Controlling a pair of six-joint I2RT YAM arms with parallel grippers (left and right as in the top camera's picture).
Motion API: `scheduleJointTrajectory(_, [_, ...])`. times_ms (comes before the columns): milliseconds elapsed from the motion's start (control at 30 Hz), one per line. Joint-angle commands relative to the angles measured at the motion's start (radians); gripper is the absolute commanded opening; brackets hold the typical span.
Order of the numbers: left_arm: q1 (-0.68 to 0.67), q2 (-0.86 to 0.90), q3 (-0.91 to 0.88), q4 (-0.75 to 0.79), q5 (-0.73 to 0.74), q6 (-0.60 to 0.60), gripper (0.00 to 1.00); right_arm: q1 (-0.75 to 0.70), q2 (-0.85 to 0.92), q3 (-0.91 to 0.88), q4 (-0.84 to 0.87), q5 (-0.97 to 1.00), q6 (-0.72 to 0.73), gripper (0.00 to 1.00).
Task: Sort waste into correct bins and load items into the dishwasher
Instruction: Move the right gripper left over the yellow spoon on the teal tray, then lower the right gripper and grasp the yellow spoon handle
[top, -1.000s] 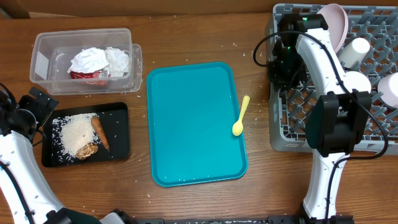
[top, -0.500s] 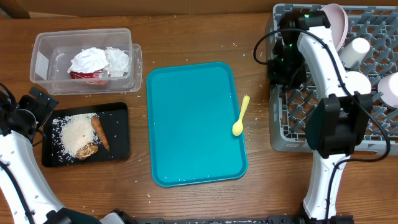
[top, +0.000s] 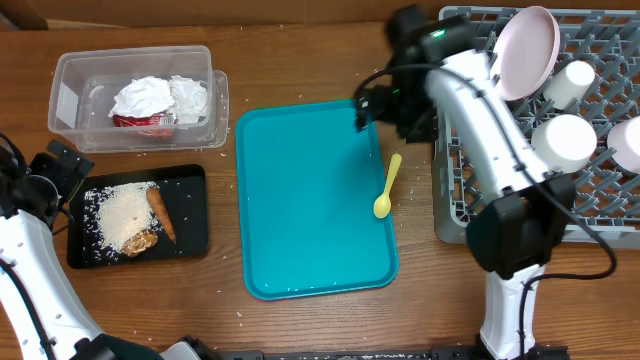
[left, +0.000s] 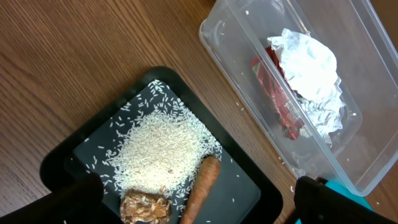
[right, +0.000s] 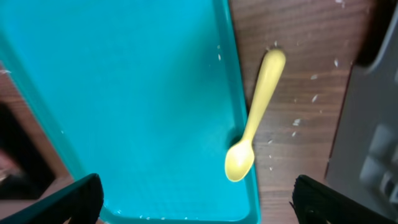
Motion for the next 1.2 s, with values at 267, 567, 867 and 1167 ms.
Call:
scheduleJointTrajectory(267, [0.002,0.003,0.005,0.002,-0.006,-0.01,1.0,-0.018,-0.011,-0.234,0.096,0.09,0.215,0.71])
scheduleJointTrajectory(567, [0.002,0.003,0.005,0.002,-0.006,-0.01,1.0,-0.04,-0.008,-0.402,0.229,0.073,0.209,0.59])
scheduleJointTrajectory(867, [0.002,0.003,0.005,0.002,-0.006,-0.01,1.0,-0.059,0.0,-0.462,0.295,0.055,0.19,0.58])
scheduleJointTrajectory(1167, [0.002,0.003,0.005,0.002,-0.006,-0.01,1.0,-0.061,0.002,-0.491,0.363,0.065,0.183,0.54])
